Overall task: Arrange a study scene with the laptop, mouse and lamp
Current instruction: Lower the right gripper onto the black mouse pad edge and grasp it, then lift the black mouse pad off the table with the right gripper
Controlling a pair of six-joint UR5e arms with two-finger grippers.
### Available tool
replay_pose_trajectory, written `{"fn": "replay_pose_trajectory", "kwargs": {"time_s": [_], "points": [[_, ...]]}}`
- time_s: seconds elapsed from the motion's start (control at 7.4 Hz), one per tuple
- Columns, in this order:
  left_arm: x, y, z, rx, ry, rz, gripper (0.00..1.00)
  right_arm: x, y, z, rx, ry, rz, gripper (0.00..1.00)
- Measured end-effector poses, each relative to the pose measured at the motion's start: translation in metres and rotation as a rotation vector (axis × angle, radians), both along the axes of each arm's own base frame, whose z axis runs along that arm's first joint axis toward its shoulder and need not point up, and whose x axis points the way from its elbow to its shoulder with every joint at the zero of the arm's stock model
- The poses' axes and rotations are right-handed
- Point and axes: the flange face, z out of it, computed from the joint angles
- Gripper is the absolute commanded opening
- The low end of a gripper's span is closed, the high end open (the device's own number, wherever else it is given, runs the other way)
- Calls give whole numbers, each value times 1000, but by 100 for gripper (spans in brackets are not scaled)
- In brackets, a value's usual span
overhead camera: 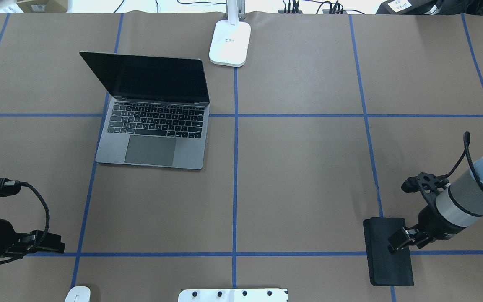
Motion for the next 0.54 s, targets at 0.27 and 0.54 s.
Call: {"fn": "replay_pose_trajectory", "kwargs": {"time_s": [0.27, 0.54], "points": [[-1, 0, -1, 1, 1, -2, 100, -5, 4, 8, -6, 13, -15, 82], [-1, 0, 0, 2, 2, -2, 99, -6, 4, 15, -13, 25, -17, 70]]}}
